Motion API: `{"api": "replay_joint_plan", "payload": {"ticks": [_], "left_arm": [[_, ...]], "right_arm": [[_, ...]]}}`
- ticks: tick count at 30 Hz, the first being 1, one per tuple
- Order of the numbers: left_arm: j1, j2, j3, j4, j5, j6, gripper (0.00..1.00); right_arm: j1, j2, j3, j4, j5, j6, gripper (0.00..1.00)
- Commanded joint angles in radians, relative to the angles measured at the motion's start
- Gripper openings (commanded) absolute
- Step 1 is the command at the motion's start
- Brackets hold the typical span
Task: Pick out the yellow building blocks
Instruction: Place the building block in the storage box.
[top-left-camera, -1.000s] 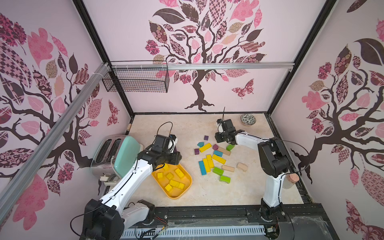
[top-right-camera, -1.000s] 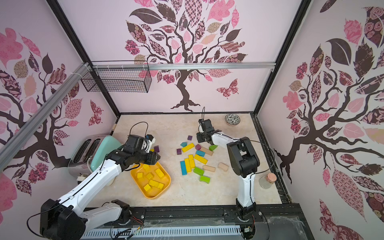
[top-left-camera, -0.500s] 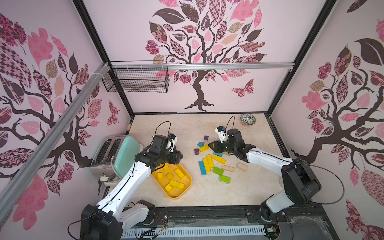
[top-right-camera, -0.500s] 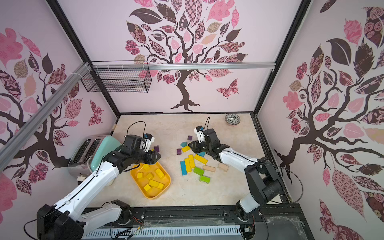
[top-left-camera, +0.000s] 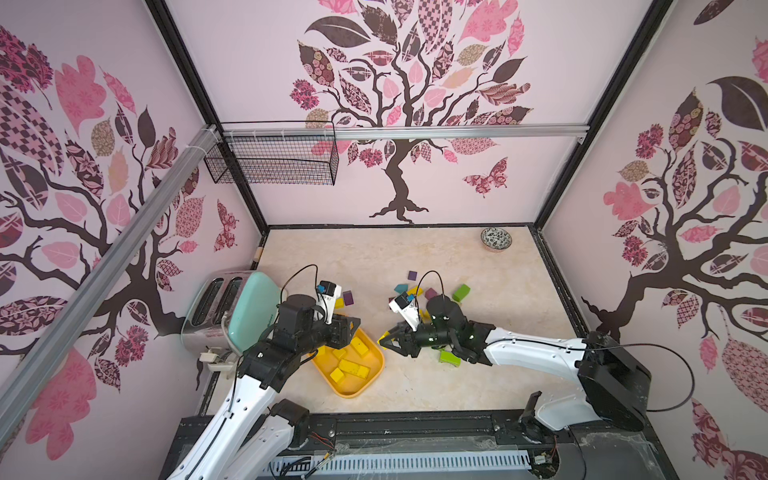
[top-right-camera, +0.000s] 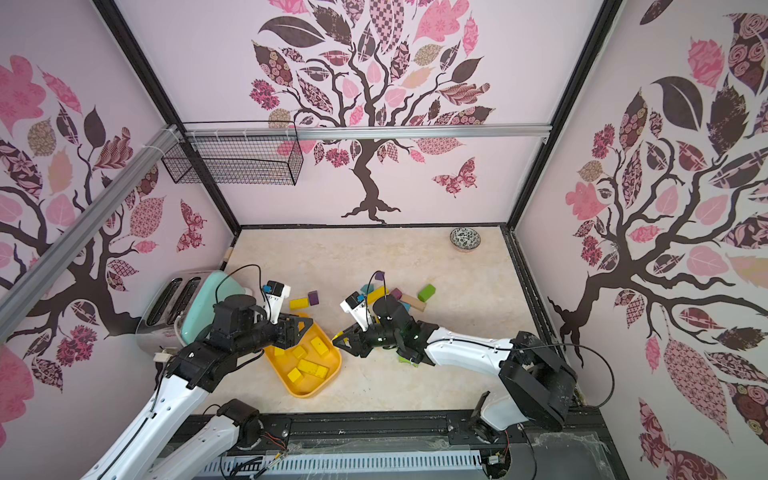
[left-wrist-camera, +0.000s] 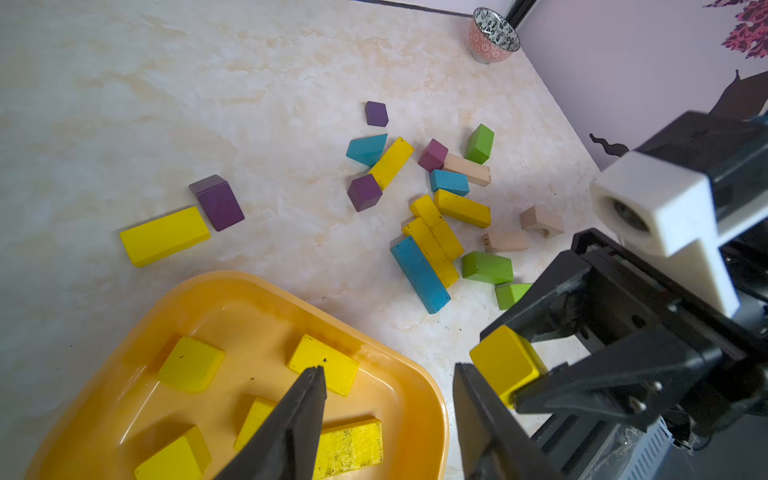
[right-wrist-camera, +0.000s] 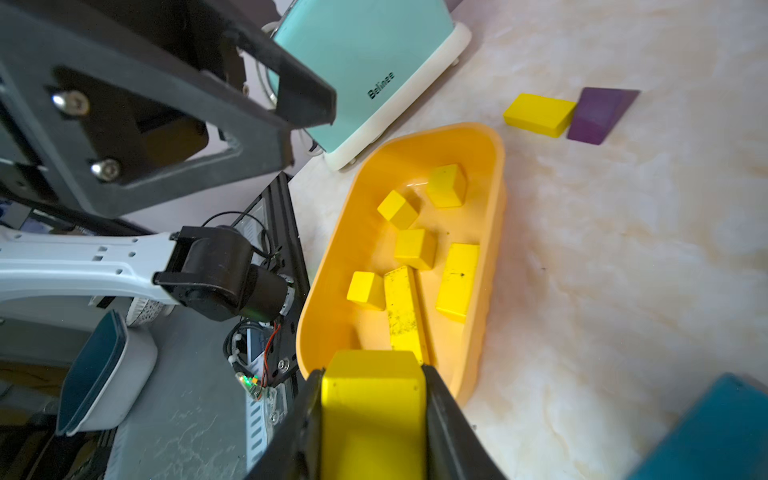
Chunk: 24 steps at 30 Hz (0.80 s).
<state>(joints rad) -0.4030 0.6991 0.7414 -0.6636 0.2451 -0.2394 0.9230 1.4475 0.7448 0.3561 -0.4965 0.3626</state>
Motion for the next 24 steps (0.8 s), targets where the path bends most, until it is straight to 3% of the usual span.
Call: {"api": "replay_joint_plan", "payload": {"ticks": [1, 11, 18, 24], "left_arm": [[-0.002, -0.049, -0.001, 0.020, -0.096, 0.024, 0.56], [0.005, -0.069, -0.013, 0.015, -0.232, 0.040, 0.59], [0.049, -0.111, -0.021, 0.030, -0.241, 0.046, 0.59], [0.052, -0.133, -0.015, 0.006, -0.323, 0.048, 0.59]], "right_arm": [[0.005, 0.026, 0.033, 0.021, -0.031, -0.043, 0.35], [0.056, 0.097, 0.113, -0.050, -0.034, -0.112, 0.37], [0.083, 0.158, 0.140, -0.051, -0.015, -0.134, 0.37], [0.089, 0.176, 0.167, -0.039, -0.069, -0.171, 0.39]]}}
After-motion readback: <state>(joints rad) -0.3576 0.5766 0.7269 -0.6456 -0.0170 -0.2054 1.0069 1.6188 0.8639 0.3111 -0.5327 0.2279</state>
